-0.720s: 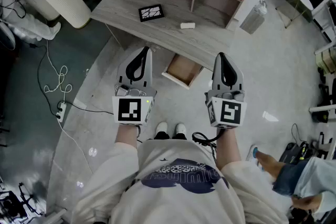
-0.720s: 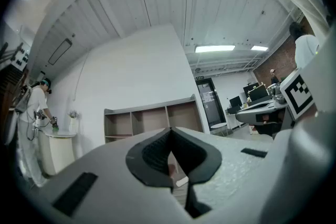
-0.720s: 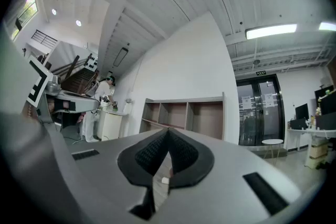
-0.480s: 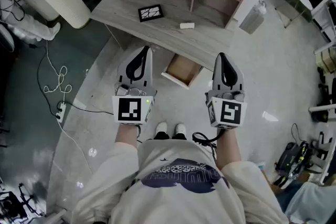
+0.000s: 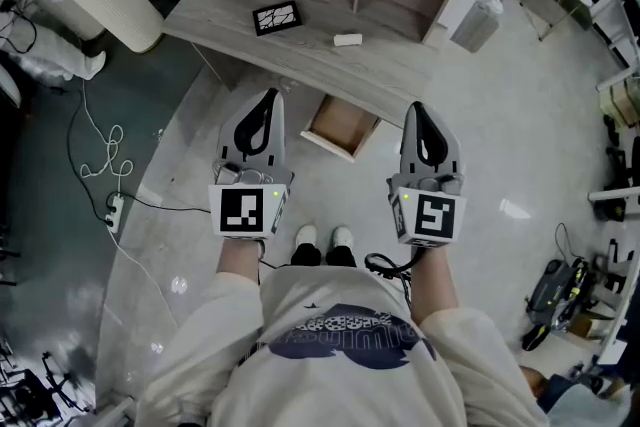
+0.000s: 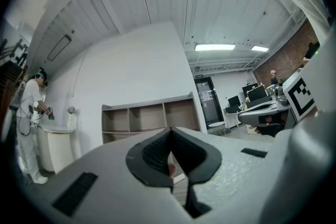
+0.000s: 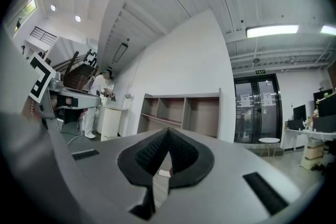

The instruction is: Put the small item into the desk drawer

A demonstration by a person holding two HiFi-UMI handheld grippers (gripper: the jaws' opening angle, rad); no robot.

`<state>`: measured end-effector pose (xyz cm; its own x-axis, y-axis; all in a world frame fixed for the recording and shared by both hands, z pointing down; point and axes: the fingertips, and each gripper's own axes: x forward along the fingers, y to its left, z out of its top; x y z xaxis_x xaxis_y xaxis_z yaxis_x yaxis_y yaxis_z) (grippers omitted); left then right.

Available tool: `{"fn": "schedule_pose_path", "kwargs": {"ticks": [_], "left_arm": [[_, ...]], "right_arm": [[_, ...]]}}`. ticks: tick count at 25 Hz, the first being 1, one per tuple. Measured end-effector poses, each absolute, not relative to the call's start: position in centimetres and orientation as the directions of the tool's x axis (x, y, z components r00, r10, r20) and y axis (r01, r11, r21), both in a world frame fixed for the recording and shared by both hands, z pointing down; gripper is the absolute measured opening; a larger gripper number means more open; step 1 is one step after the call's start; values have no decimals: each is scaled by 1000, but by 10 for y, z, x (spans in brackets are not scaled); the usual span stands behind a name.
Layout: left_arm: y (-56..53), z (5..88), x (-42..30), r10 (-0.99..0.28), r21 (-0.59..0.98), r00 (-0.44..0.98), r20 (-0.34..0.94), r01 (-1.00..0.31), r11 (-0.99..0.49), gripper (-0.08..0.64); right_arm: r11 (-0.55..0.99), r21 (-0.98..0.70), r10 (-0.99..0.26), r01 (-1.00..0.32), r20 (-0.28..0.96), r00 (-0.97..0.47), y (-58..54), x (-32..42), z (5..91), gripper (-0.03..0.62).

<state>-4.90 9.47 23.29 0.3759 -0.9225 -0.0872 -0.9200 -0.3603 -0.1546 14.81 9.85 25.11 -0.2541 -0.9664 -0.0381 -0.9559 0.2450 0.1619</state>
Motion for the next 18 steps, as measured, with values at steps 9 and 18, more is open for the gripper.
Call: {"fn": "schedule_pose_path", "kwargs": {"ticks": [9, 18], "left_arm": [[89, 269, -33, -942, -128, 334, -14, -935, -330, 8], [88, 259, -31, -964, -140, 266, -21, -955, -260, 8]], "right_arm": [[264, 76, -964, -962, 32, -262, 97, 185, 291, -3], [323, -56, -946, -945, -31, -321, 86, 221, 282, -3]]}}
